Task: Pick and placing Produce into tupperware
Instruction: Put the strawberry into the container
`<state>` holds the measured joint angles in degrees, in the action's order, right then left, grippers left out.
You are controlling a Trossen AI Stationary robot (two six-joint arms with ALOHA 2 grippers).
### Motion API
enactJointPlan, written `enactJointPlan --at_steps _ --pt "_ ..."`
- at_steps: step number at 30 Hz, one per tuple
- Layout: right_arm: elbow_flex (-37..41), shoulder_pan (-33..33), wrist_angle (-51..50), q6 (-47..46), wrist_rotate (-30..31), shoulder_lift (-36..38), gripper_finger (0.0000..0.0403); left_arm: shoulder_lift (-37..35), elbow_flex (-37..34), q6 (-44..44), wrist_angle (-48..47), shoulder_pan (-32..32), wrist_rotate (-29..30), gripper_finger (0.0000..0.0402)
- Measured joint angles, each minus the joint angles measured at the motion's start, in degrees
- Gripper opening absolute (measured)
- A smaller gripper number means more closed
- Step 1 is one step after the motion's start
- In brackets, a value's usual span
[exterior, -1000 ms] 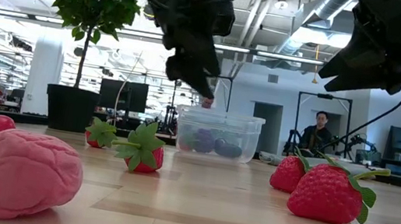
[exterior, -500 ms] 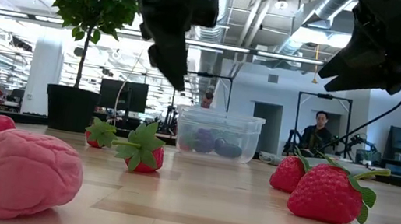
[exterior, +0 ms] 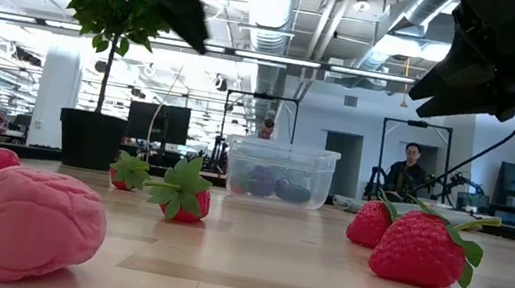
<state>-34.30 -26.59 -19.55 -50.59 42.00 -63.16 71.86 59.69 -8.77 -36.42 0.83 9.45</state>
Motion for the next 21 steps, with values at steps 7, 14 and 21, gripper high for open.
enactJointPlan --at_steps 7,14,21 --pt "0.0 0.11 -0.11 0.02 0.02 0.0 0.0221 -13.26 -11.78 -5.59 4.14 1.54 2.04 0.0275" --pt "0.0 0.11 -0.09 -0.42 0.02 0.0 0.0221 -21.29 -21.99 -8.73 8.52 3.36 4.73 0.0275" --pt "0.0 0.11 -0.05 -0.44 0.02 0.0 0.0221 -21.01 -29.16 -12.78 8.98 5.19 -0.07 0.0275"
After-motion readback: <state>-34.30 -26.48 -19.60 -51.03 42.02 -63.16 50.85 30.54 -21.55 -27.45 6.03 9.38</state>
